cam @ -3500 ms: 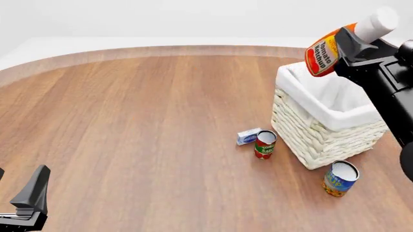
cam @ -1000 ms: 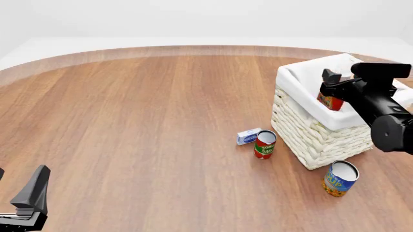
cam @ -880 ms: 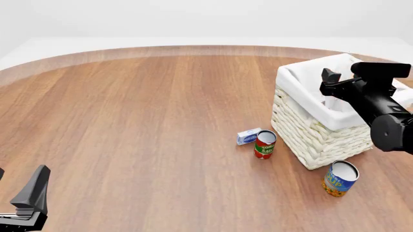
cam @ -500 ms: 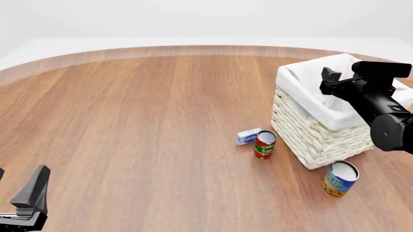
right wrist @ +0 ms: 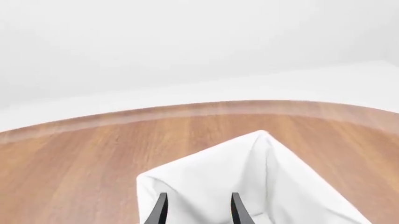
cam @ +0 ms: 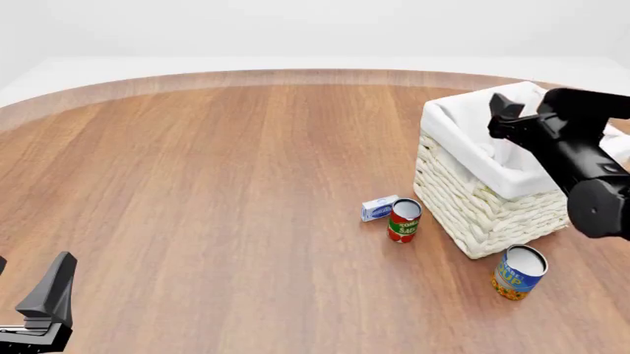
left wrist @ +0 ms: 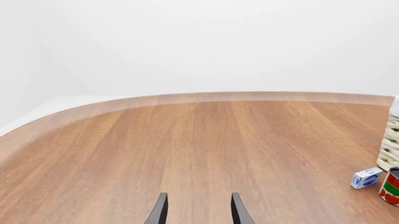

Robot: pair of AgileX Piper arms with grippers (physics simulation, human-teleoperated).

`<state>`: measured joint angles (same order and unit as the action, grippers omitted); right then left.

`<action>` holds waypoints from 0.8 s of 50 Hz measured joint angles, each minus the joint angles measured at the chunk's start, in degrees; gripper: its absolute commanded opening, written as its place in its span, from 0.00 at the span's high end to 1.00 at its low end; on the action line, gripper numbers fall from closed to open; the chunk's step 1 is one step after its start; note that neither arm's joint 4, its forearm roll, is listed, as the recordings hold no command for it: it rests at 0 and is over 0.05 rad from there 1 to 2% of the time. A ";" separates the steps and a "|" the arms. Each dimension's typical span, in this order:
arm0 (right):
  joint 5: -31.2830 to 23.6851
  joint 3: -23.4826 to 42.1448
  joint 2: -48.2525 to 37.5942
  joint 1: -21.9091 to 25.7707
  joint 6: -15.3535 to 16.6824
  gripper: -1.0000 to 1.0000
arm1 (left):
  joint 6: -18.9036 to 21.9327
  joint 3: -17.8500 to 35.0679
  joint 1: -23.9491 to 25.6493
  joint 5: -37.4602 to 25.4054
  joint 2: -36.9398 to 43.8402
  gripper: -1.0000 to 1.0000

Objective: Pick up the ketchup, and put it in the basket.

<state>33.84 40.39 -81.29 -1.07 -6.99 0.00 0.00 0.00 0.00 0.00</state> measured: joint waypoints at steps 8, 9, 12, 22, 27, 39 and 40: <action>1.24 -0.74 1.51 1.31 -2.00 0.00 | 0.00 0.00 0.00 0.00 0.00 0.00; 1.39 -0.82 1.66 1.48 -2.22 0.00 | 0.00 0.00 0.00 0.00 0.00 0.00; 1.89 -1.06 2.09 2.04 -2.99 0.00 | 0.00 0.00 0.00 0.00 0.00 0.00; 5.22 -2.77 3.93 4.78 -7.25 0.00 | 0.00 0.00 0.00 0.00 0.00 0.00; 6.90 -3.53 4.44 6.42 -9.14 0.00 | 0.00 0.00 0.00 0.00 0.00 0.00; 9.59 -4.41 4.54 10.34 -12.30 0.00 | 0.00 0.00 0.00 0.00 0.00 0.00; 9.71 -4.43 4.54 10.66 -12.49 0.00 | 0.00 0.00 0.00 0.00 0.00 0.00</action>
<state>43.55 35.96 -76.75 9.59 -19.48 0.00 0.00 0.00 0.00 0.00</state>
